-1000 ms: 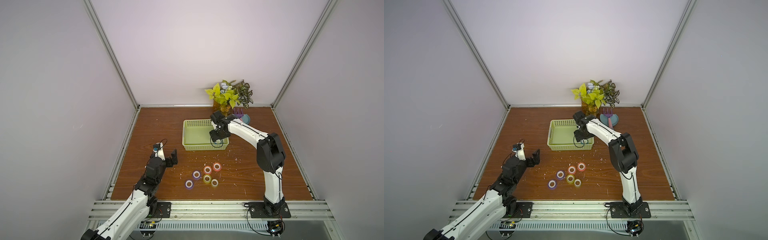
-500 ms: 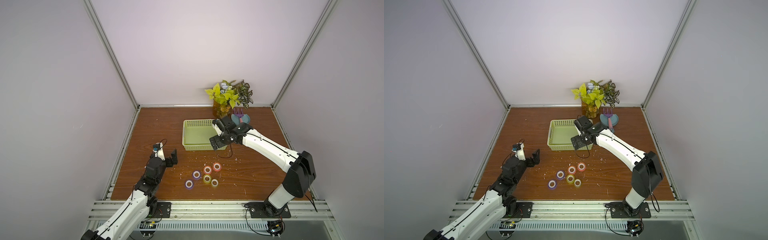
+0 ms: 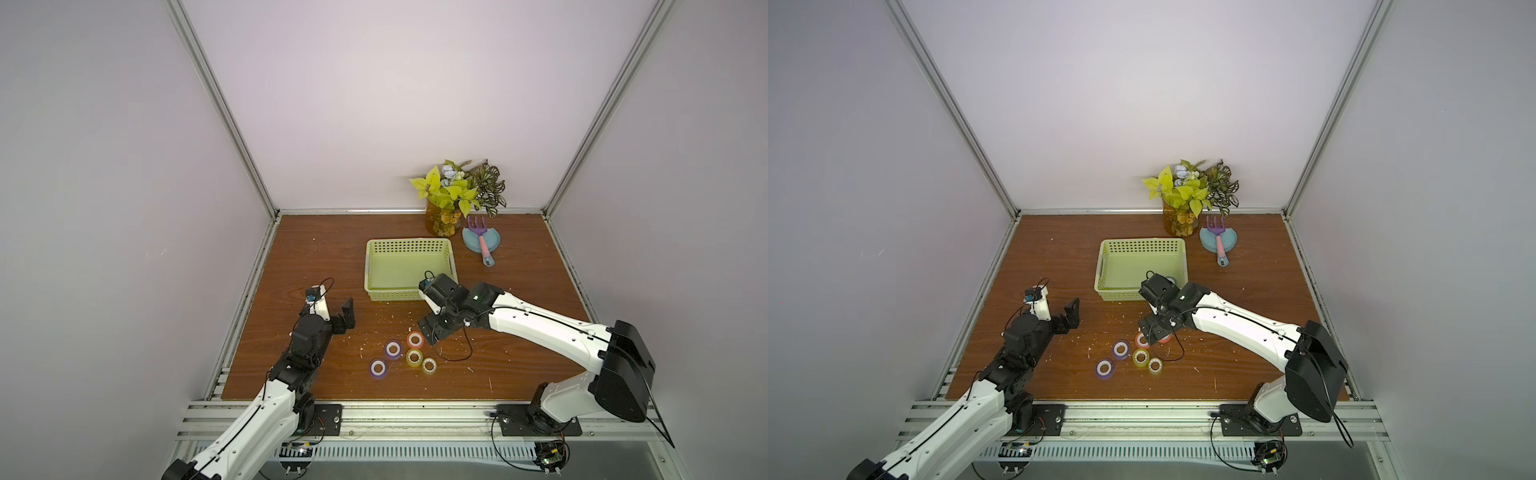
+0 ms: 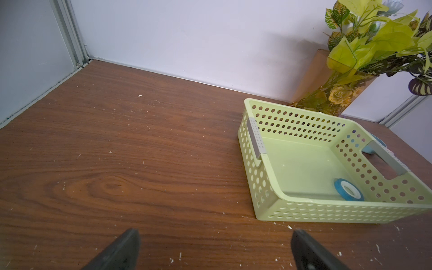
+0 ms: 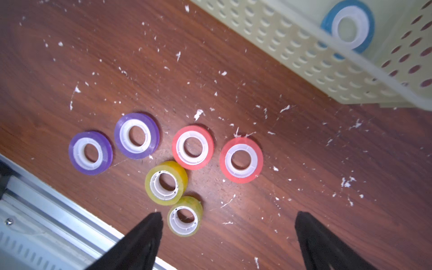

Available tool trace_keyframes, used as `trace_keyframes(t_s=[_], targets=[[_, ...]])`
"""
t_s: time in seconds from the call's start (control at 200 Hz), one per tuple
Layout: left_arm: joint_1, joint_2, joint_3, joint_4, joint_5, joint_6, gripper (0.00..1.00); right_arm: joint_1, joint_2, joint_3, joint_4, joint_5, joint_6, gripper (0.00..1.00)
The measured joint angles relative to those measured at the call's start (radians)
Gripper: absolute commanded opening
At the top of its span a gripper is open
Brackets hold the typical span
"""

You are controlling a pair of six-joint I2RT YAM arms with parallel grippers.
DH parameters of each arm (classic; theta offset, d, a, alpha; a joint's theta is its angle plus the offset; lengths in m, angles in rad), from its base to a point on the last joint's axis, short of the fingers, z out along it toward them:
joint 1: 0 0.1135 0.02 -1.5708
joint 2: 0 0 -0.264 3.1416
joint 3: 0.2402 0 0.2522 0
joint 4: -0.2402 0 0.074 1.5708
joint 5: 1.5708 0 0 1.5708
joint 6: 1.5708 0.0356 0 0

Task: Put the transparent tape into the storage box
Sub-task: Pick up the tape from the center of the board.

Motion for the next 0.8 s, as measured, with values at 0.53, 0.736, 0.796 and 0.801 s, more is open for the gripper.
trace_keyframes(t_s=[0.53,0.736,0.796,0.801], targets=[[0.0,-0.016,0.0,-0.001,-0.011,-0.003,1.0,0.111,0.102,0.024,0.042,-0.036,0.054,0.9],[0.0,-0.016,0.0,-0.001,-0.011,-0.003,1.0,0.158,0.109,0.02,0.044,-0.05,0.071,0.88],[0.0,-0.016,0.0,-0.001,-0.011,-0.003,1.0,0.171,0.123,0.018,0.047,-0.056,0.075,0.88],[0.0,-0.016,0.0,-0.001,-0.011,-0.003,1.0,0.171,0.124,0.018,0.047,-0.056,0.075,0.87]])
